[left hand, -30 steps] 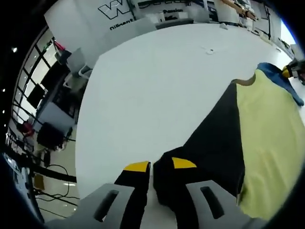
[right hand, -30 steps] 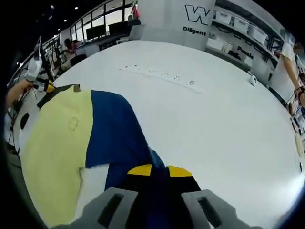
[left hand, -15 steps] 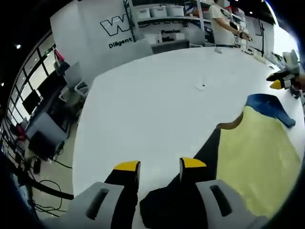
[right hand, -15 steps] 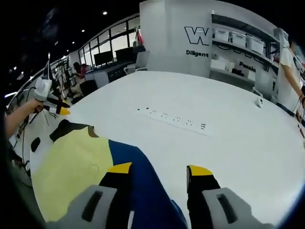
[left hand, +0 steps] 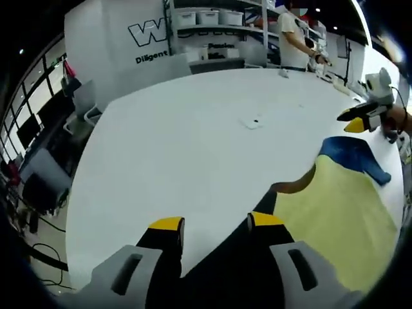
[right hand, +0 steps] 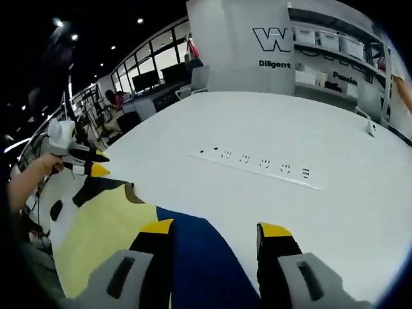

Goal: Fold the garment on the visible template until the final outline fits inside the template.

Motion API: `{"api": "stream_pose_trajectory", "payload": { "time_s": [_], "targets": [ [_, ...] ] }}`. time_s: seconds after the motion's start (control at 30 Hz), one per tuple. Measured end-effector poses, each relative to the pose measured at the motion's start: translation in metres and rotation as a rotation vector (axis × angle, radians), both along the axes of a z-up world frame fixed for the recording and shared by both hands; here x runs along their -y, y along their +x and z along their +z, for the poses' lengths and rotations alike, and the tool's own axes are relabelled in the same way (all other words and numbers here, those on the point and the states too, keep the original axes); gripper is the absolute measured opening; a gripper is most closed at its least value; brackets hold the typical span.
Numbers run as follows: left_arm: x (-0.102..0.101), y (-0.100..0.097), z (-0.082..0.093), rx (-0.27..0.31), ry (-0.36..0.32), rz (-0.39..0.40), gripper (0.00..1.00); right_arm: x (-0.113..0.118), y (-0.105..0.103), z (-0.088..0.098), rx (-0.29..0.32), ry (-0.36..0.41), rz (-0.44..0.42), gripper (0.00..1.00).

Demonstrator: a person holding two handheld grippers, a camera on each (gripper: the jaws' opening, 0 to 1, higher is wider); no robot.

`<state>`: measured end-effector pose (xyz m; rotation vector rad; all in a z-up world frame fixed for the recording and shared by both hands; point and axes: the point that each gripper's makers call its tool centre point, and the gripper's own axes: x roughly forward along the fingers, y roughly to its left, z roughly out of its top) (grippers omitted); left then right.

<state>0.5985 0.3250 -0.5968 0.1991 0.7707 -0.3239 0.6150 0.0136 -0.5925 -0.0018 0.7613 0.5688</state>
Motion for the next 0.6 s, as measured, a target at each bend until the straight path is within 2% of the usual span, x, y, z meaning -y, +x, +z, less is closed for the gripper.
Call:
{"api": "stream_pose_trajectory", "payload": {
  "time_s": [0.07,0.17,0.23,0.27,0.37,0.4,0.43,0.5,0.53,0.6],
  "targets": [
    [0.008,0.001,-0.006,-0.011,-0.025,-0.01,0.4,-0.004,-0.003,-0.01,-0.045,0.003,0.002,0.42],
    [0.018,0.001,-0.018,-0.039,-0.027,-0.038,0.38,-0.011,-0.003,-0.02,-0.119,0.052,-0.017,0.36],
    [0.025,-0.002,-0.027,-0.066,-0.034,-0.074,0.37,-0.015,-0.004,-0.025,-0.164,0.088,-0.024,0.29],
    [0.026,-0.004,-0.03,-0.077,-0.032,-0.076,0.36,-0.015,-0.003,-0.027,-0.166,0.084,-0.021,0.26],
    [0.029,-0.008,-0.035,-0.09,-0.022,-0.108,0.36,-0.015,-0.006,-0.031,-0.171,0.058,-0.013,0.26],
    [0.029,-0.008,-0.033,-0.077,-0.025,-0.116,0.35,-0.016,-0.01,-0.033,-0.184,0.051,0.001,0.24],
    [0.029,-0.009,-0.034,-0.092,-0.035,-0.112,0.35,-0.017,-0.013,-0.033,-0.189,0.05,0.011,0.2],
    [0.03,-0.008,-0.035,-0.099,-0.053,-0.122,0.34,-0.024,-0.024,-0.03,-0.19,0.046,0.051,0.05],
    [0.03,-0.009,-0.036,-0.103,-0.055,-0.124,0.33,-0.025,-0.028,-0.03,-0.189,0.037,0.069,0.0],
    [0.029,-0.011,-0.036,-0.106,-0.036,-0.135,0.29,-0.027,-0.03,-0.026,-0.161,0.017,0.099,0.0]
  ]
}}
